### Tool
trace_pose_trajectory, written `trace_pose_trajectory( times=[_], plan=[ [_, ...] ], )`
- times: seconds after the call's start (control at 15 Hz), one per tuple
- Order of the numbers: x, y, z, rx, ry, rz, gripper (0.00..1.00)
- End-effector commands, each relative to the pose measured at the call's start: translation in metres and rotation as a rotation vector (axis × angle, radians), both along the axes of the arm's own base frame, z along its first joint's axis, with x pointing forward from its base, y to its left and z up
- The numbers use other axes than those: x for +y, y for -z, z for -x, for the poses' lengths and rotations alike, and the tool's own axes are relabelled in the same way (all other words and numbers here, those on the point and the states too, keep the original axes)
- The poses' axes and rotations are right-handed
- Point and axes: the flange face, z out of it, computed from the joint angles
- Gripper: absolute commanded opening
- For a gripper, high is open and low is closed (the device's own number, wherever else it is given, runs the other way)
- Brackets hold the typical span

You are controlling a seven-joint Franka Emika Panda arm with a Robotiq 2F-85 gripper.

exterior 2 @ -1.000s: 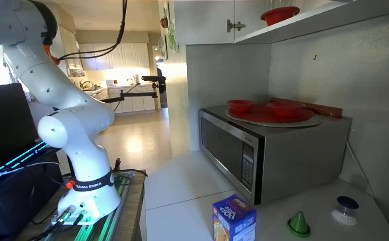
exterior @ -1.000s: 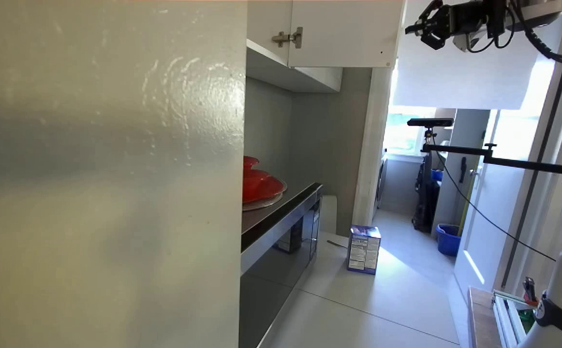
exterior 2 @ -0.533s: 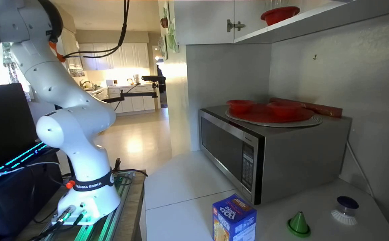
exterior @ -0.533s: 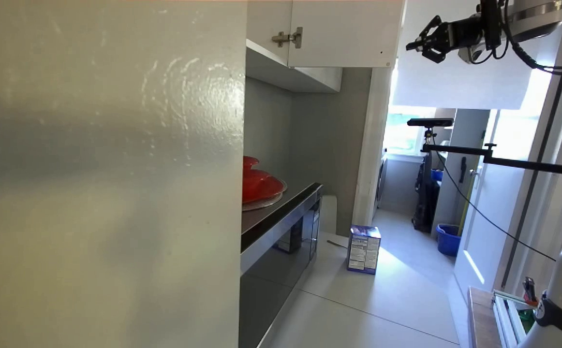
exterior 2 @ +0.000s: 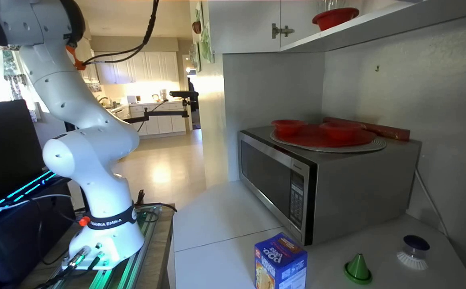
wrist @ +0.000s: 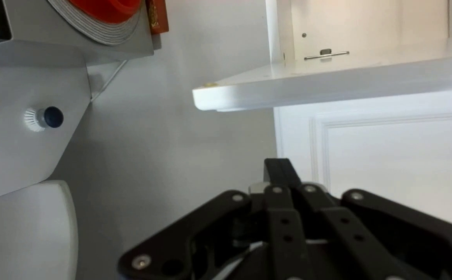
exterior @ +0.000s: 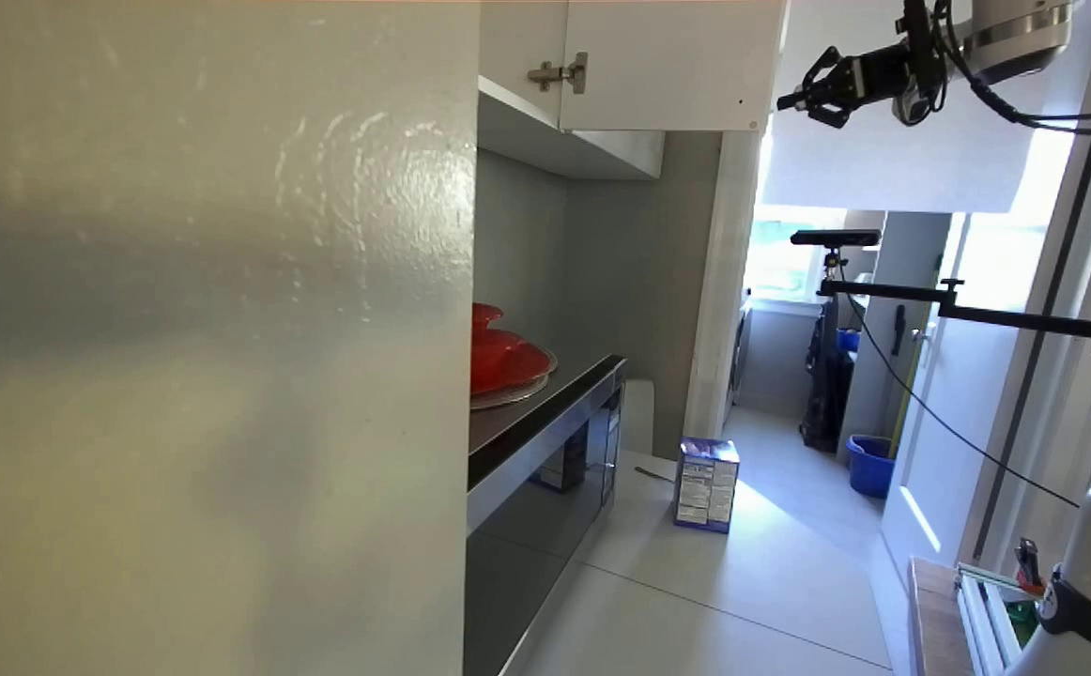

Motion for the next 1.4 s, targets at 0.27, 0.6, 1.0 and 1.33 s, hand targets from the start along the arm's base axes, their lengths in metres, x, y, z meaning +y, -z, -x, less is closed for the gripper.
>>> trace_pose_trajectory(
  times=[0.27,0.6,1.0,1.33],
  plan=[
    [0.018,-0.059,-0.030,-0.116,0.012,-0.010,0.00],
    [0.022,-0.063,-0.057,-0.130,-0.032,-0.028,0.00],
    [0.036,-0.060,-0.068,-0.091,-0.130,-0.017,0.00],
    [0.056,-0.052,-0.051,-0.050,-0.204,0.030,0.00]
  ],
)
